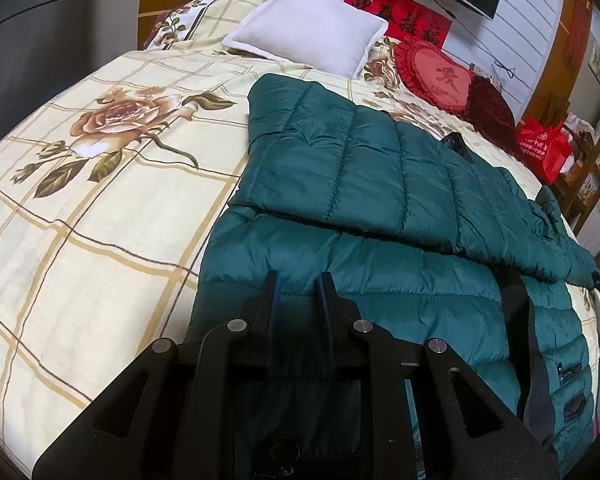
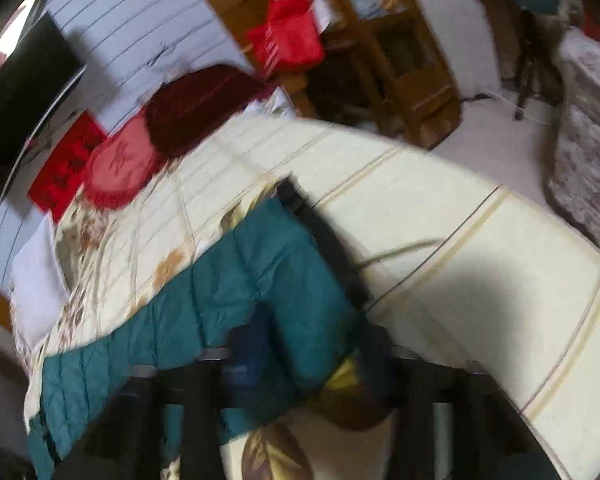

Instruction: Fold large clothes

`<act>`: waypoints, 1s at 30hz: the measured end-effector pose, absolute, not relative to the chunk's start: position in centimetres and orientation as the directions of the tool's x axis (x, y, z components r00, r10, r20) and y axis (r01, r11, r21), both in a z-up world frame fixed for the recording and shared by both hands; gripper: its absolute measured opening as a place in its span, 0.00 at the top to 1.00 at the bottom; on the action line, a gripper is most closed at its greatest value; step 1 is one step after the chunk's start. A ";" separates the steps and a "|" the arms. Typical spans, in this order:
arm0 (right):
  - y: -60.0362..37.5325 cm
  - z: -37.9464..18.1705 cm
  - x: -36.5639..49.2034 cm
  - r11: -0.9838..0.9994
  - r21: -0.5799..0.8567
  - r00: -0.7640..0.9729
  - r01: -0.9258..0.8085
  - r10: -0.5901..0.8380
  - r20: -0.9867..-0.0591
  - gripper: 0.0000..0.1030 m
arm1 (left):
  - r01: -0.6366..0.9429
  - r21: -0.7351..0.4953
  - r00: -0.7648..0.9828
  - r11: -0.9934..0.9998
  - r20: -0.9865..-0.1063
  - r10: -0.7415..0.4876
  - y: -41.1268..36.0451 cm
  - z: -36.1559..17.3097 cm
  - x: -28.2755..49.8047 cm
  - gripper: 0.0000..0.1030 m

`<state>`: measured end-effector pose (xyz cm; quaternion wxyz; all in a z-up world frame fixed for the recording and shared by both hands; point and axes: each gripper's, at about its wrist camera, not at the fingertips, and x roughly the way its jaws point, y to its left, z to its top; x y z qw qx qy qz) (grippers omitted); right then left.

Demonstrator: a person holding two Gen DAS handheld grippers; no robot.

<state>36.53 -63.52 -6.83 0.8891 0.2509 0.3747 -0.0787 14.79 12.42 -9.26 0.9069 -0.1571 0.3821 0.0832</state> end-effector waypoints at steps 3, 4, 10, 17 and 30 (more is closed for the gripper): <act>-62.6 -5.4 34.9 0.879 0.361 0.752 0.310 0.006 -0.659 0.81 | -0.271 -0.221 0.693 0.937 -0.720 0.031 12.4 -9.3 14.8 0.83; -62.1 -4.5 34.2 0.887 0.350 0.765 0.303 -0.007 -0.644 0.81 | -0.271 -0.221 0.693 0.937 -0.721 0.030 12.5 -9.3 14.8 0.83; -57.8 0.8 30.9 0.918 0.333 0.816 0.217 0.017 -0.578 0.83 | -0.273 -0.215 0.687 0.937 -0.726 0.034 12.5 -9.3 14.9 0.83; -48.1 4.9 27.2 0.938 0.343 0.837 0.042 0.154 -0.525 0.84 | -0.284 -0.127 0.660 0.950 -0.745 0.098 11.4 -9.4 15.4 0.83; -28.3 4.3 24.2 0.915 0.326 0.759 -0.238 0.385 -0.524 0.86 | -0.299 -0.056 0.641 0.953 -0.751 0.157 10.8 -9.6 15.8 0.82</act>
